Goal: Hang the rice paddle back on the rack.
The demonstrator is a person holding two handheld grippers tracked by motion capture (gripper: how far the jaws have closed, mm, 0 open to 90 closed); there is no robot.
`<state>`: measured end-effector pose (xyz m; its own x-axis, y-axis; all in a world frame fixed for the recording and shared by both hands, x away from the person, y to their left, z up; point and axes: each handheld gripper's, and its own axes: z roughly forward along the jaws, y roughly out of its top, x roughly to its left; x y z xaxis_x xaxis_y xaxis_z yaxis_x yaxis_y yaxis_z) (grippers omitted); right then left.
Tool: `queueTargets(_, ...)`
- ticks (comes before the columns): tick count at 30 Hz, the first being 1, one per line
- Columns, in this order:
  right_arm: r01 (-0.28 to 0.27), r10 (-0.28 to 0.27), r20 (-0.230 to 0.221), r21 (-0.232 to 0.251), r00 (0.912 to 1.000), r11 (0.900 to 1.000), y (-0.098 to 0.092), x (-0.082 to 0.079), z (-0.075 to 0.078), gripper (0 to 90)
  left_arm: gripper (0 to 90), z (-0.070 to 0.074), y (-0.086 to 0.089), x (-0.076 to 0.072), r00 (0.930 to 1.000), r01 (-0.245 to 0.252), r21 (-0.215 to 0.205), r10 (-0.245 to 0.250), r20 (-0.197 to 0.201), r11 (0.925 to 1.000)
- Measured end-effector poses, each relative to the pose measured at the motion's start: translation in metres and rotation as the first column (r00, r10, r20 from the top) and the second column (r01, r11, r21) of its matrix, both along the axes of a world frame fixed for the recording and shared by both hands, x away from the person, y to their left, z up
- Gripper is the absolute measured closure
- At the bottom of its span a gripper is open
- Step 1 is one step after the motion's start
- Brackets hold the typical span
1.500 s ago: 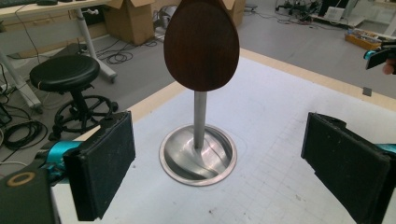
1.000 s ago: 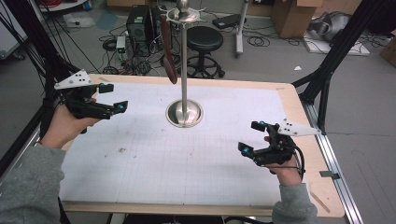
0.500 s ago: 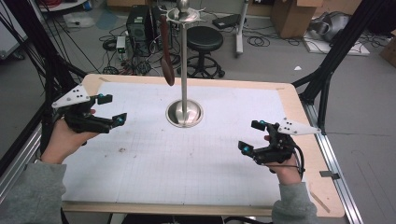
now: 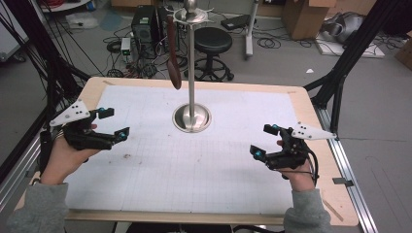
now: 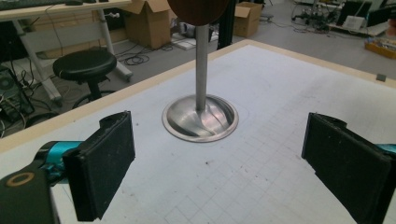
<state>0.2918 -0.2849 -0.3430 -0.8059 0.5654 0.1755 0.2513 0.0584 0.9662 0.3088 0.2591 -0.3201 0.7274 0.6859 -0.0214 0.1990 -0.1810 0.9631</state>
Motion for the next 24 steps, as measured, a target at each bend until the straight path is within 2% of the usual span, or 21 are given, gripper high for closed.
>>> queueTargets(4, 0.004, -0.004, 0.003, -0.011, 1.0000, 1.000, 0.000, 0.000, 0.000, 0.1, 10.1, -0.002, -0.004, -0.003, 1.0000, -0.002, -0.013, 0.002, 0.006, 0.9999)
queueTargets(8, 0.012, -0.012, -0.003, -0.006, 0.9999, 1.000, -0.003, 0.000, 0.000, 0.1, 10.0, -0.005, -0.005, -0.006, 1.0000, 0.005, -0.006, -0.005, 0.001, 1.0000)
queueTargets(17, 0.025, -0.025, -0.003, 0.001, 0.9997, 1.000, -0.008, 0.001, -0.002, 0.1, 10.0, -0.007, 0.008, -0.014, 1.0000, 0.002, -0.015, -0.002, 0.003, 0.9999)
queueTargets(21, 0.046, -0.046, 0.005, -0.010, 0.9989, 0.999, -0.011, 0.001, -0.004, 0.1, 10.1, -0.011, 0.020, -0.015, 0.9996, -0.029, -0.019, 0.029, -0.004, 0.9994)
queueTargets(24, 0.081, -0.081, 0.008, -0.012, 0.9967, 0.997, -0.015, 0.001, -0.005, 0.1, 10.1, -0.016, 0.030, -0.016, 0.9975, -0.070, -0.024, 0.070, -0.010, 0.9973)
